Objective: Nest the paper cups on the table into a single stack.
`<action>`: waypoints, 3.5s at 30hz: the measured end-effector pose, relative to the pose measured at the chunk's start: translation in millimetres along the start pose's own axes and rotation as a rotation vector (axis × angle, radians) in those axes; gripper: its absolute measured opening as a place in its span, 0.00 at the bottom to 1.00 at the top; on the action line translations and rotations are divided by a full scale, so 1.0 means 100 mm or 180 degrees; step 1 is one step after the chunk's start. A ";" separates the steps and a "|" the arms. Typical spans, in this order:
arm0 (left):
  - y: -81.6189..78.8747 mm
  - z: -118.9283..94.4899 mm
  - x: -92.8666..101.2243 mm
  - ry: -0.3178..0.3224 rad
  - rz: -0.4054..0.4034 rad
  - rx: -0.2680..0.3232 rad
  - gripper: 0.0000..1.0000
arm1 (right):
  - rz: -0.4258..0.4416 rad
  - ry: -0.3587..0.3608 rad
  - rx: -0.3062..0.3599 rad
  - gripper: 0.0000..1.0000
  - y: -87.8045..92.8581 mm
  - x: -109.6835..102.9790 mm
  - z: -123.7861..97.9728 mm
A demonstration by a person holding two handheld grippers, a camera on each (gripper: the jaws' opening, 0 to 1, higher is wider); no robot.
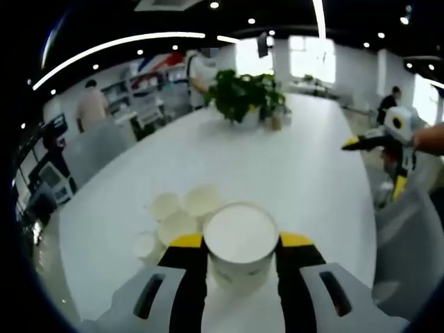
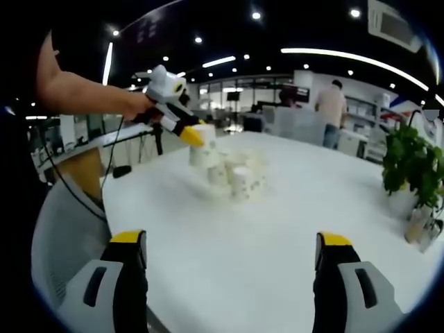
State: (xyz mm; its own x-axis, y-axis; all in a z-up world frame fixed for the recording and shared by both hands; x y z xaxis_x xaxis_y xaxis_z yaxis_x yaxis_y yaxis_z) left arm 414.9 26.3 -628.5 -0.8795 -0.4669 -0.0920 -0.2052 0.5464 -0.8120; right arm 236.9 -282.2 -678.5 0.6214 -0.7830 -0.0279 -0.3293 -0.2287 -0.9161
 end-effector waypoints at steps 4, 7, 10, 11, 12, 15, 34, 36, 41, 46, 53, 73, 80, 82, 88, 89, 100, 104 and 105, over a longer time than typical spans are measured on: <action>-0.03 -0.03 0.05 0.0016 0.0000 0.0018 0.37 | -0.0006 0.0000 0.0015 1.00 -0.01 0.00 -0.02; -0.02 -0.05 0.10 0.0027 0.0009 0.0011 0.37 | -0.0003 0.0003 0.0029 1.00 -0.01 0.00 -0.04; -0.04 -0.09 0.16 0.0060 0.0017 0.0027 0.37 | 0.0004 0.0005 0.0031 1.00 -0.01 0.00 -0.05; -0.05 -0.10 0.18 0.0077 0.0021 0.0041 0.37 | 0.0019 0.0004 0.0034 1.00 -0.01 0.00 -0.06; -0.06 -0.11 0.19 0.0094 0.0017 0.0055 0.37 | 0.0029 0.0001 0.0043 1.00 -0.01 -0.01 -0.07; -0.10 -0.16 0.28 0.0159 0.0045 0.0086 0.37 | 0.0030 -0.0019 0.0046 1.00 -0.01 -0.01 -0.08; -0.24 -0.31 0.59 0.0326 0.0385 0.0053 0.37 | -0.0062 -0.0087 0.0048 1.00 -0.08 -0.06 -0.09; -0.26 -0.35 0.65 0.0367 0.0425 0.0038 0.37 | -0.0072 -0.0094 0.0050 1.00 -0.09 -0.06 -0.09; -0.24 -0.39 0.74 0.0442 0.0549 -0.0021 0.37 | -0.0062 -0.0097 0.0100 1.00 -0.13 -0.08 -0.09; -0.23 -0.42 0.86 0.0497 0.0532 -0.0008 0.37 | -0.0081 -0.0123 0.0103 1.00 -0.15 -0.11 -0.08; -0.28 -0.47 0.94 0.0489 0.0531 0.0069 0.37 | -0.0093 -0.0129 0.0146 1.00 -0.19 -0.14 -0.09; -0.45 -0.60 1.12 0.0572 0.0682 0.0292 0.37 | -0.0045 -0.0209 0.0300 1.00 -0.33 -0.20 -0.09; -0.43 -0.70 1.23 0.0617 0.0672 0.0369 0.37 | -0.0070 -0.0273 0.0309 1.00 -0.37 -0.25 -0.04; -0.43 -0.74 1.25 0.0616 0.0654 0.0393 0.37 | -0.0075 -0.0303 0.0322 1.00 -0.40 -0.27 -0.03; -0.43 -0.81 1.30 0.0648 0.0584 0.0542 0.37 | -0.0086 -0.0393 0.0343 0.99 -0.46 -0.32 0.02; -0.42 -0.81 1.30 0.0637 0.0556 0.0549 0.37 | -0.0094 -0.0402 0.0340 0.99 -0.47 -0.32 0.02; -0.50 -1.00 1.23 0.0611 0.0246 0.1496 0.37 | -0.0119 -0.0683 0.0668 0.91 -1.00 -0.45 -0.08; -0.51 -1.05 1.20 0.0594 0.0149 0.1683 0.37 | -0.0060 -0.0926 0.0766 0.82 -1.21 -0.51 -0.14; -0.52 -1.07 1.19 0.0590 0.0113 0.1736 0.37 | -0.0028 -0.1029 0.0771 0.80 -1.25 -0.54 -0.15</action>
State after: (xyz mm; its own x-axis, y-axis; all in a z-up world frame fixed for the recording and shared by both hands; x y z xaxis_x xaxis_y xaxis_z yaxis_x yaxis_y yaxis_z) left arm 274.7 16.8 -536.0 -0.9524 -0.2984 -0.0621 0.0338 0.0990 -0.9945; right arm 233.6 -219.8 -556.9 0.8279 -0.5503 -0.1086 -0.1698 -0.0613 -0.9836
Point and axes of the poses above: the point that each gripper's makers call its tool centre point, and the gripper's own axes: z roughly forward along the fingers, x roughly to its right, y roughly out of its underside, the point moved 10 cm from there along -z, roughly backward along the fingers, and after that the axes turned 2 degrees about z, right-handed, at the moved point
